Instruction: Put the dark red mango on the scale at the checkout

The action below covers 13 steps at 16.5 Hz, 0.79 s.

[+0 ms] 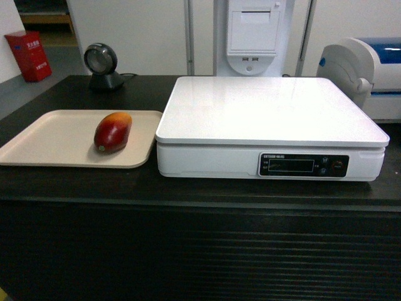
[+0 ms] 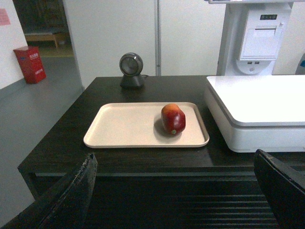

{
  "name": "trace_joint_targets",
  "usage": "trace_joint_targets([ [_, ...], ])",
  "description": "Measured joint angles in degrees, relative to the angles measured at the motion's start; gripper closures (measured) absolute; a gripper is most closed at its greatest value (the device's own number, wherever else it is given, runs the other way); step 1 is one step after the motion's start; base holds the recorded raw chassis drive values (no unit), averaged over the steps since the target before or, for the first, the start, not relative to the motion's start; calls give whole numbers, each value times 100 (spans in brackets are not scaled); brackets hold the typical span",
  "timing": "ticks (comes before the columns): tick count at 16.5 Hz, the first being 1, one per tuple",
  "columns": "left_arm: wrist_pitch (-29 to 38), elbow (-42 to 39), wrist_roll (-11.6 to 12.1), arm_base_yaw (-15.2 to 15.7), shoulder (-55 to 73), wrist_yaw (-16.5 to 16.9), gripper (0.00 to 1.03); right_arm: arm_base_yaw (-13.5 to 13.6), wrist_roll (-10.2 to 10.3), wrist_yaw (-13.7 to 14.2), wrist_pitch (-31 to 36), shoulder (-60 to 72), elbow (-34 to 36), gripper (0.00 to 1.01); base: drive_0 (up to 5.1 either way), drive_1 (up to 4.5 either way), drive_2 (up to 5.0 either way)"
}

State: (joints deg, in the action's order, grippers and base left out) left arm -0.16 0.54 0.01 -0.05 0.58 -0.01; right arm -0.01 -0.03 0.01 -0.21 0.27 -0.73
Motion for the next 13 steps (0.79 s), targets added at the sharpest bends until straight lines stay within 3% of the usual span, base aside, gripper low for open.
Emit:
trace_joint_targets([
  [1, -85, 13, -33, -55, 20, -146, 5, 0, 0, 0, 0, 0, 0, 3, 0, 0, 0],
  [2, -227, 157, -260, -533, 426, -1241, 5, 0, 0, 4, -2, 0, 0, 3, 0, 0, 0],
  [3, -90, 269, -280, -610, 723, -1534, 5, 0, 0, -2, 2, 0, 0, 3, 0, 0, 0],
  [4, 103, 363, -315, -503, 920, -1611, 5, 0, -2, -9, 4, 0, 0, 3, 0, 0, 0],
  [5, 503, 468, -352, -184, 1182, -1464, 5, -2, 0, 2, 0, 0, 0, 3, 0, 0, 0],
  [8, 2643, 697, -269, 887, 3348, 26, 5, 0, 0, 0, 0, 0, 0, 3, 0, 0, 0],
  [10, 4000, 1305, -101, 1132, 5182, 756, 5, 0, 0, -2, 2, 0, 0, 3, 0, 0, 0],
  [13, 4507, 2575, 37, 1023, 7458, 1331, 5, 0, 0, -2, 2, -2, 0, 3, 0, 0, 0],
])
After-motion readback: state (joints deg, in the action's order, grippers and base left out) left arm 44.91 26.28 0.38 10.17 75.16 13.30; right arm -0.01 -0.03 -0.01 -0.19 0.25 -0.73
